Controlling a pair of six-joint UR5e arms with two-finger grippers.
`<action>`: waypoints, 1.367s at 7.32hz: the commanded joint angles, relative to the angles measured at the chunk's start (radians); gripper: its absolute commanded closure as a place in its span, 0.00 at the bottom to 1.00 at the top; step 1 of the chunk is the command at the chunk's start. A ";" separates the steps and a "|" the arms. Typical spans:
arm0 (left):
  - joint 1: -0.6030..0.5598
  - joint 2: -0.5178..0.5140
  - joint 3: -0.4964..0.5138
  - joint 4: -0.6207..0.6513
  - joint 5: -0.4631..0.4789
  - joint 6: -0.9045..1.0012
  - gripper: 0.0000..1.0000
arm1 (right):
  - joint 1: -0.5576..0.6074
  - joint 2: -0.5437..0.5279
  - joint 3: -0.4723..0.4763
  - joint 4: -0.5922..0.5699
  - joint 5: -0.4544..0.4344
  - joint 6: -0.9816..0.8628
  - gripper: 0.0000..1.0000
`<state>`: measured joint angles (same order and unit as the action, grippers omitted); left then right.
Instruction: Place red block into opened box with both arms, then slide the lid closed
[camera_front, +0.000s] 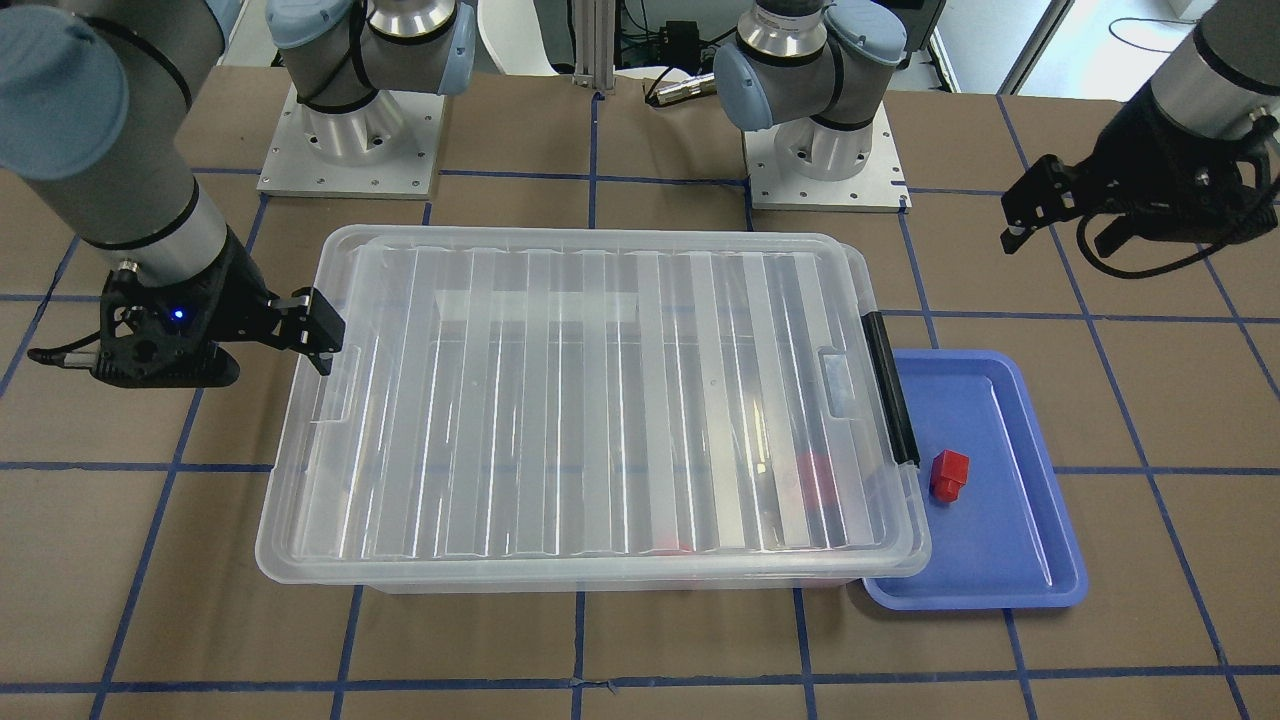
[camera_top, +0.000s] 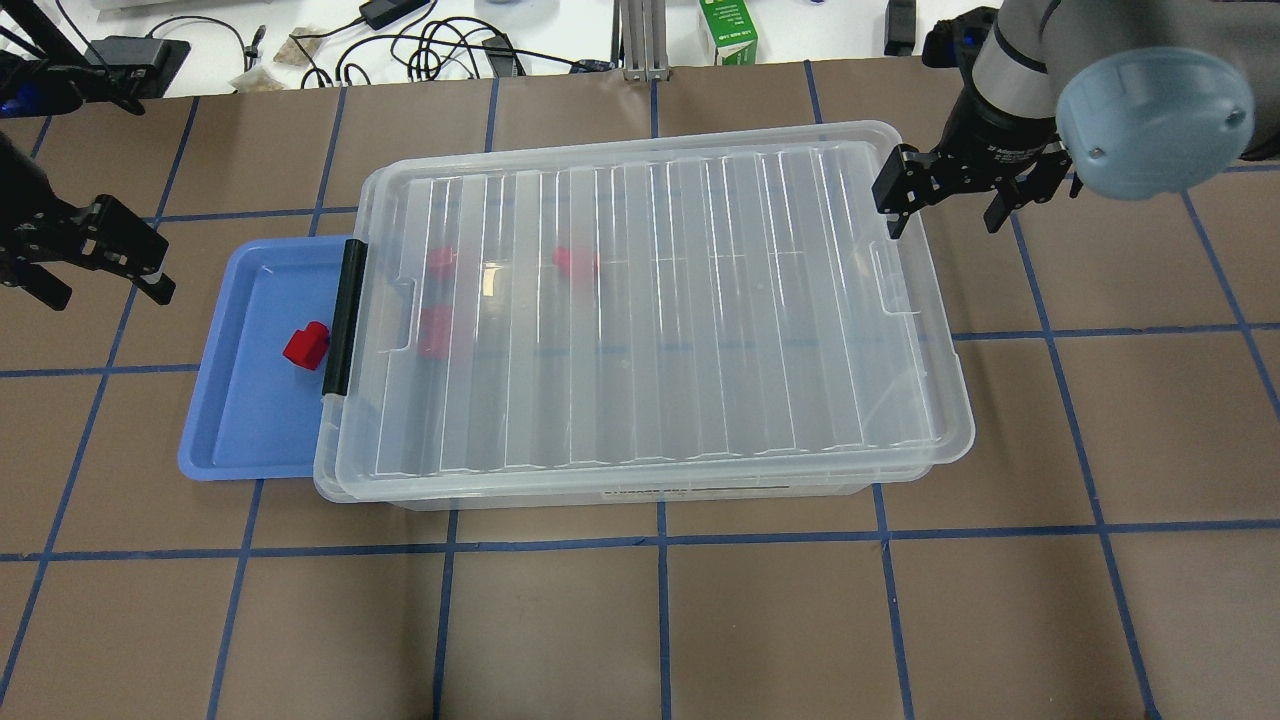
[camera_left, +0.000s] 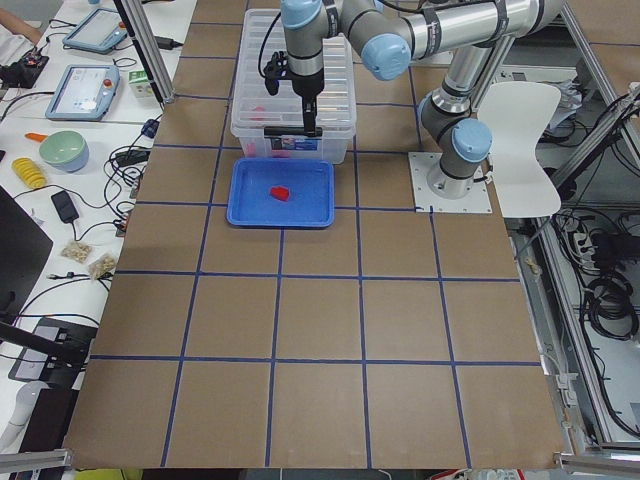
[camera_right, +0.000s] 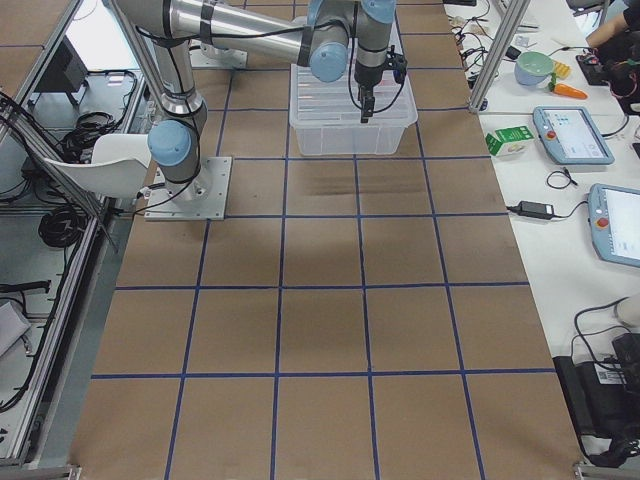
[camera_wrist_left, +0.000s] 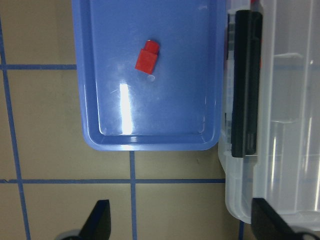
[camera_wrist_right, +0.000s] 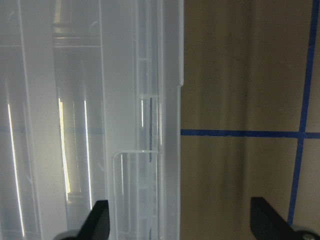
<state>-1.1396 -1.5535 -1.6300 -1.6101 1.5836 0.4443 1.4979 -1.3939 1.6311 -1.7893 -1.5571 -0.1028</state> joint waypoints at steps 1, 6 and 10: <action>0.024 -0.100 -0.042 0.161 -0.001 0.048 0.00 | -0.005 0.050 0.001 -0.036 -0.003 -0.014 0.00; 0.024 -0.296 -0.103 0.401 -0.052 0.113 0.00 | -0.013 0.052 0.079 -0.171 -0.053 -0.037 0.00; 0.012 -0.376 -0.103 0.424 -0.080 0.142 0.00 | -0.073 0.041 0.079 -0.168 -0.041 -0.073 0.00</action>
<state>-1.1234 -1.9104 -1.7333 -1.1889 1.5053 0.5709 1.4579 -1.3461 1.7100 -1.9600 -1.6071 -0.1561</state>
